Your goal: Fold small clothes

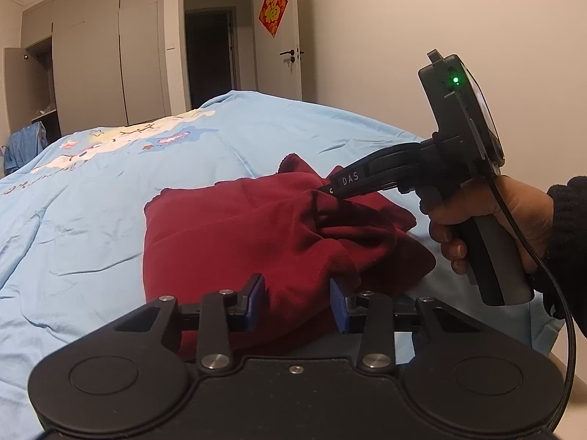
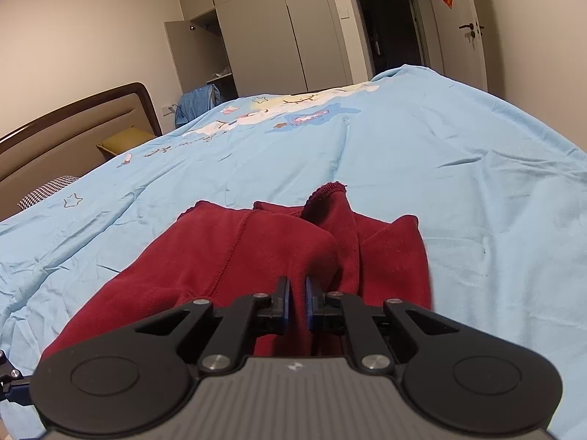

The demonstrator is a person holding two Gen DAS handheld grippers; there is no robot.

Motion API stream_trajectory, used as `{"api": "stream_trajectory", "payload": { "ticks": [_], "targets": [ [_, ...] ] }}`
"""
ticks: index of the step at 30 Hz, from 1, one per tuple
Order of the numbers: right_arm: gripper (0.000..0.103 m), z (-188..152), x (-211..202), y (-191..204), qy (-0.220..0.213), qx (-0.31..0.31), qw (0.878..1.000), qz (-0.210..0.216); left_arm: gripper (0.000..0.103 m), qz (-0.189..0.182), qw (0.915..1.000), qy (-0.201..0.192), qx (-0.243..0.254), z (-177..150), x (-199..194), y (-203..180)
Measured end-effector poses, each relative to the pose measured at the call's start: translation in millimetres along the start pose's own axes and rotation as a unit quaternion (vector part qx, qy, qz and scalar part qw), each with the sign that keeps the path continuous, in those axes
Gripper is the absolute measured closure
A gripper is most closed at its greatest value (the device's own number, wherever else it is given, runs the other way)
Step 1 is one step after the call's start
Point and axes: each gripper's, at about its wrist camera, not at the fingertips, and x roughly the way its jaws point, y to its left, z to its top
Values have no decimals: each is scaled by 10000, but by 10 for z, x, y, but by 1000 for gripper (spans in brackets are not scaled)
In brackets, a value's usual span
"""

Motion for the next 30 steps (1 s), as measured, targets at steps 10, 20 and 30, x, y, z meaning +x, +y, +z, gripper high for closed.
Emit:
{"api": "stream_trajectory", "payload": {
  "ticks": [10, 20, 30],
  "targets": [
    [93, -15, -12, 4, -42, -6, 10000, 0, 66, 1, 10000, 9, -16, -1, 13, 6],
    [95, -29, -96, 64, -392, -203, 9990, -24, 81, -26, 10000, -3, 71, -6, 31, -6],
    [97, 172, -273, 75, -995, -637, 9919, -466, 91, -307, 9988, -332, 191, 188, 55, -164]
  ]
}}
